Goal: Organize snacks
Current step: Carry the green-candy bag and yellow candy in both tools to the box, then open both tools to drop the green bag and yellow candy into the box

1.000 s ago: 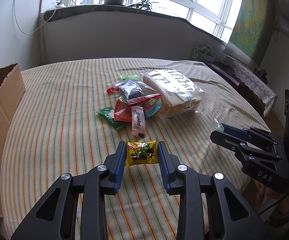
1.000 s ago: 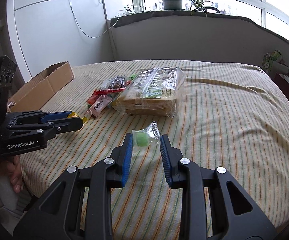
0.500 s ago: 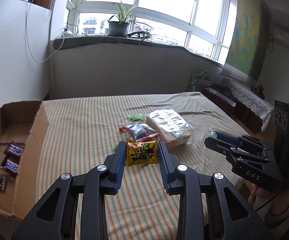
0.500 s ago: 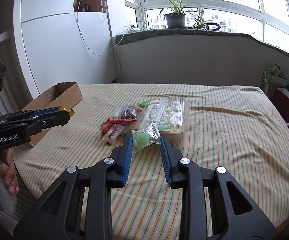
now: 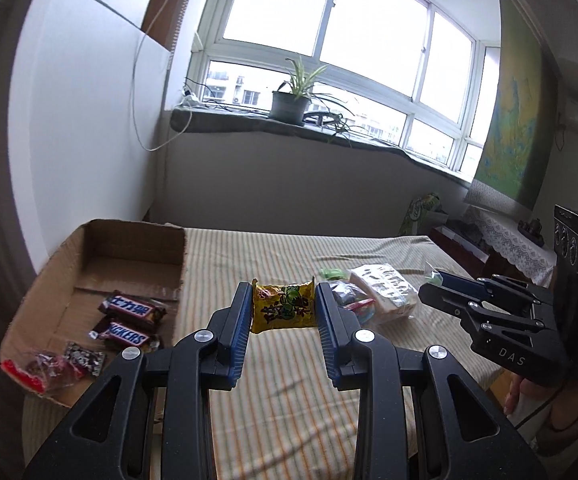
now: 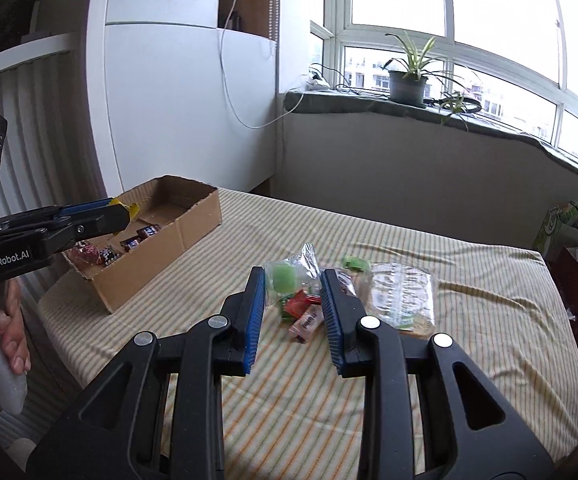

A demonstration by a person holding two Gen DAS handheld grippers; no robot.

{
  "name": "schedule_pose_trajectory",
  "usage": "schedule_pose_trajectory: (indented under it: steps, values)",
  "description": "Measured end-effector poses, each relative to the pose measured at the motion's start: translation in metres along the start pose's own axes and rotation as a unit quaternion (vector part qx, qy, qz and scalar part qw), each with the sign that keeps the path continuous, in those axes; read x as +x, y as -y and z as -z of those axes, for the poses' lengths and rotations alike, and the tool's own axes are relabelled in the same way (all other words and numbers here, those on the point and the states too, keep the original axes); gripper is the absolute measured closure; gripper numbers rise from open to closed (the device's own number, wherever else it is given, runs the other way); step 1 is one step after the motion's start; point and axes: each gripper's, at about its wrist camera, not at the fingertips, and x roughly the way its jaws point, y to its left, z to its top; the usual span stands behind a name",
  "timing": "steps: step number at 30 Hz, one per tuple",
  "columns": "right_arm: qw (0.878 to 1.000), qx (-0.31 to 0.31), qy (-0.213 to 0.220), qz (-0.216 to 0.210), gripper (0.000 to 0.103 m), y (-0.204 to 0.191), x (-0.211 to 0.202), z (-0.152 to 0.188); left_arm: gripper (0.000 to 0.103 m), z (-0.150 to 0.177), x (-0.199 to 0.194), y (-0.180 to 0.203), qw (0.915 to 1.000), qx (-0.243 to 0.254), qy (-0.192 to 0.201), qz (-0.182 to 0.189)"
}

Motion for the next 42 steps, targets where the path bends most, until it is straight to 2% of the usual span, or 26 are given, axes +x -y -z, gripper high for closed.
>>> schedule_pose_trajectory:
  steps: [10, 16, 21, 28, 30, 31, 33, 34, 42]
  values:
    - [0.994, -0.079, -0.017, -0.073, 0.074, -0.107, 0.045, -0.028, 0.073, 0.016, -0.034, -0.091, 0.9952, -0.072, 0.021, -0.063]
    - [0.985, -0.119, -0.021, -0.126, 0.074, -0.166, 0.068, -0.037, 0.073, 0.026, -0.044, -0.122, 0.9901, -0.102, 0.025, -0.093]
    - [0.981, -0.129, -0.024, -0.143, 0.074, -0.185, 0.079, -0.04, 0.073, 0.024, -0.039, -0.127, 0.9895, -0.107, 0.024, -0.094]
    - [0.979, -0.132, -0.036, -0.15, 0.074, -0.189, 0.098, -0.042, 0.073, 0.03, -0.025, -0.143, 0.9889, -0.119, 0.011, -0.088]
    - [0.978, -0.135, -0.044, -0.15, 0.074, -0.191, 0.107, -0.04, 0.07, 0.032, -0.02, -0.146, 0.9884, -0.124, 0.001, -0.088]
    - [0.977, -0.139, -0.055, -0.154, 0.07, -0.193, 0.114, -0.038, 0.065, 0.032, -0.017, -0.149, 0.9875, -0.128, -0.004, -0.093]
    - [0.976, -0.144, -0.064, -0.151, 0.058, -0.194, 0.123, -0.033, 0.036, 0.034, -0.015, -0.153, 0.985, -0.139, -0.009, -0.102]
    - [0.976, -0.143, -0.064, -0.149, 0.055, -0.194, 0.125, -0.031, 0.034, 0.035, -0.015, -0.155, 0.9843, -0.143, -0.006, -0.104]
    - [0.978, -0.134, -0.065, -0.148, 0.054, -0.187, 0.126, -0.029, 0.034, 0.035, -0.029, -0.162, 0.9812, -0.162, 0.003, -0.105]
